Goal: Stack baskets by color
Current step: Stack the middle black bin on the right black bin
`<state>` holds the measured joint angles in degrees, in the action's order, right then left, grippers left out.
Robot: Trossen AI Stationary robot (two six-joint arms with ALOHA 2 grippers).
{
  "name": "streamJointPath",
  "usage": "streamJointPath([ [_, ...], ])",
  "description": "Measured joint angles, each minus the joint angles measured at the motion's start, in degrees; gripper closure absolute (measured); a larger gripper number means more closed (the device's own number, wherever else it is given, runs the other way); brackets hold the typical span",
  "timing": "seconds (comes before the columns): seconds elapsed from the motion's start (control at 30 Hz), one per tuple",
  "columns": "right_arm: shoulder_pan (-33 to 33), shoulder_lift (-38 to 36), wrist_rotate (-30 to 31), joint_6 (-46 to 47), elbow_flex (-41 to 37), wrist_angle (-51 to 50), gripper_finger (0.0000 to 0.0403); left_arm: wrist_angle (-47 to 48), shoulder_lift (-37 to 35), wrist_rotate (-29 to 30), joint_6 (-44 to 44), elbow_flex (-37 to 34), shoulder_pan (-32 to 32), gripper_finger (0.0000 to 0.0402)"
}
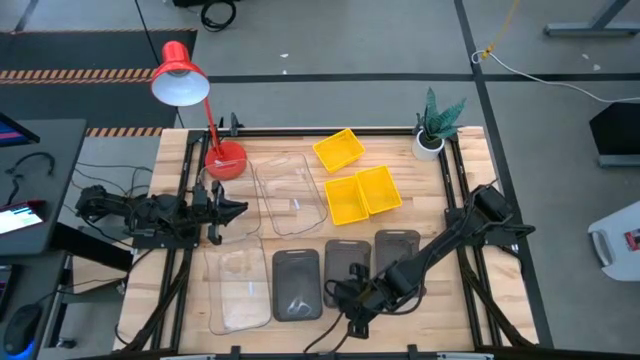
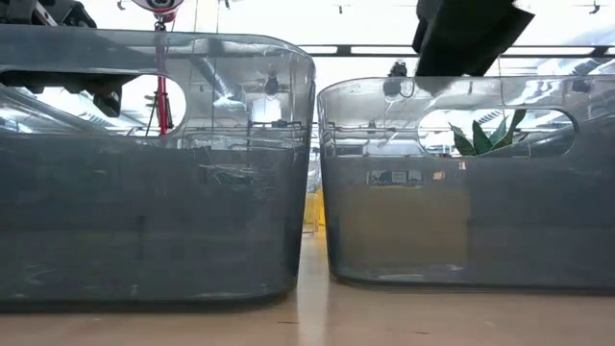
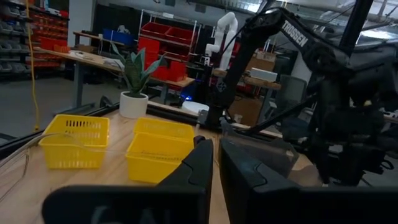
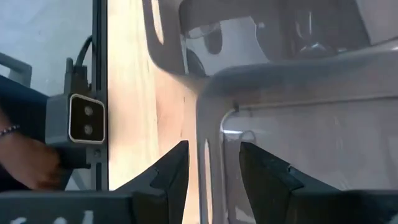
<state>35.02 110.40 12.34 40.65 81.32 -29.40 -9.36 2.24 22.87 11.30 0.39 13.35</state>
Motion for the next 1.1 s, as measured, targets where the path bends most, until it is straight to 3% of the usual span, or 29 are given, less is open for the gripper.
streamJointPath([
  [0.33, 0.66, 2.26, 0.01, -1.78, -0.01, -1.2, 0.019, 0.22, 0.74, -0.01, 0.01, 0.0, 0.0, 0.0373],
  [0.5, 0.67, 4.51, -0.11, -3.44, -0.04, -0.74, 0.0191, 0.13, 1.06, 0.04, -0.02, 0.02, 0.0, 0.0367],
  [0.73, -0.38, 4.86, -2.07, -3.33, -0.04, -1.15, 0.0241, 0.55, 1.39, 0.23, 0.0, 0.0, 0.0, 0.037],
  [1.1, -1.81, 4.85, -9.17, -3.25, -0.04, -1.27, 0.0375, 0.59, 1.5, 0.24, 0.01, 0.0, 0.0, 0.0366],
])
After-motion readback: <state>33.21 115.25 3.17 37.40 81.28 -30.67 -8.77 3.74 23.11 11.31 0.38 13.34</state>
